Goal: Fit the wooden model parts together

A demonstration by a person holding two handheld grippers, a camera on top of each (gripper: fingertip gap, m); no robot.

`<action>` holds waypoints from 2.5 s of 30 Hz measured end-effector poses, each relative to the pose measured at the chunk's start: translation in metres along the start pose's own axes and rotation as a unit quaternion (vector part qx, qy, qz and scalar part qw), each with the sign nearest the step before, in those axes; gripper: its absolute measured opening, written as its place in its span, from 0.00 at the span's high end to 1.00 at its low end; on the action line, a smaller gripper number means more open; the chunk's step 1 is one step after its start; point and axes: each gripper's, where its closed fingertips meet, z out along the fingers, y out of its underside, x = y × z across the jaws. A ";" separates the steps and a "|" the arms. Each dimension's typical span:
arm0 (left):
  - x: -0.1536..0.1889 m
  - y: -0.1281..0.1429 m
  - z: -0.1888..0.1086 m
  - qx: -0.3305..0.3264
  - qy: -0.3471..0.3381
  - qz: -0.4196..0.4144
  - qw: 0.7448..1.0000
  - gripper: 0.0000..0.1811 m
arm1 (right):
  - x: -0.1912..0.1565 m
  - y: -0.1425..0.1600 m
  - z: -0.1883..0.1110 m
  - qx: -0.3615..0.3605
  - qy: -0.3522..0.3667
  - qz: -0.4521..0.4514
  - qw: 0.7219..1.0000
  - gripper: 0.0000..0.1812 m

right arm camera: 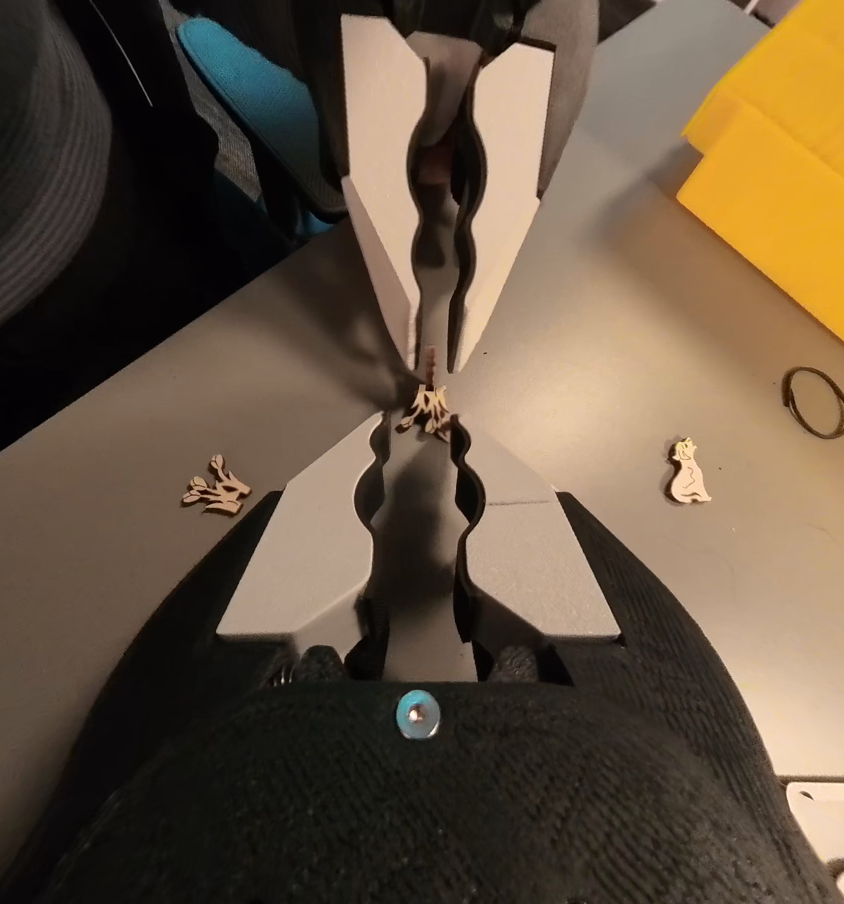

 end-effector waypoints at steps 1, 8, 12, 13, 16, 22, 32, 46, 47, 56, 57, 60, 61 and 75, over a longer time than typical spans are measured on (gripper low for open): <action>0.000 0.000 0.000 -0.001 -0.001 -0.001 1.000 0.95 | 0.000 0.000 0.001 -0.001 0.001 -0.003 1.000 0.88; 0.000 0.000 0.001 -0.003 -0.003 0.003 1.000 0.96 | 0.000 0.000 0.001 -0.001 0.006 -0.005 1.000 0.91; 0.000 0.000 0.001 -0.003 -0.002 0.000 1.000 0.95 | 0.001 0.000 0.001 -0.001 0.008 -0.004 1.000 0.91; 0.000 0.000 0.001 -0.002 -0.004 0.001 1.000 0.94 | 0.001 0.000 0.001 -0.001 0.009 -0.004 1.000 0.91; 0.000 -0.002 0.001 0.006 -0.009 0.003 1.000 0.93 | 0.003 0.000 0.000 -0.002 0.017 -0.002 1.000 0.91; -0.004 -0.003 0.001 0.007 -0.034 0.007 0.999 0.99 | 0.003 -0.001 -0.005 0.003 0.032 0.016 0.999 0.91; -0.015 -0.021 -0.012 0.087 -0.063 -0.043 0.993 0.99 | 0.012 0.025 -0.034 -0.053 0.116 0.093 0.987 0.91; 0.027 -0.110 -0.043 0.289 -0.129 0.176 0.932 0.99 | 0.010 -0.060 -0.093 0.253 0.148 0.374 0.880 0.91; 0.032 -0.113 -0.042 0.291 -0.140 0.206 0.924 0.99 | 0.006 -0.066 -0.096 0.275 0.140 0.384 0.871 0.90; 0.046 -0.127 -0.043 0.313 -0.203 0.298 0.879 0.99 | -0.015 -0.092 -0.119 0.324 0.146 0.375 0.856 0.92; 0.048 -0.126 -0.042 0.311 -0.204 0.306 0.876 0.99 | -0.014 -0.092 -0.120 0.326 0.147 0.377 0.855 0.92; 0.053 -0.124 -0.036 0.299 -0.217 0.342 0.864 0.99 | -0.014 -0.091 -0.115 0.310 0.149 0.378 0.859 0.94; 0.054 -0.123 -0.034 0.297 -0.220 0.351 0.860 0.99 | -0.014 -0.091 -0.113 0.302 0.150 0.376 0.863 0.97; 0.002 -0.025 0.035 -0.048 0.074 0.150 0.985 0.77 | -0.018 0.031 -0.091 -0.067 0.167 0.268 0.947 1.00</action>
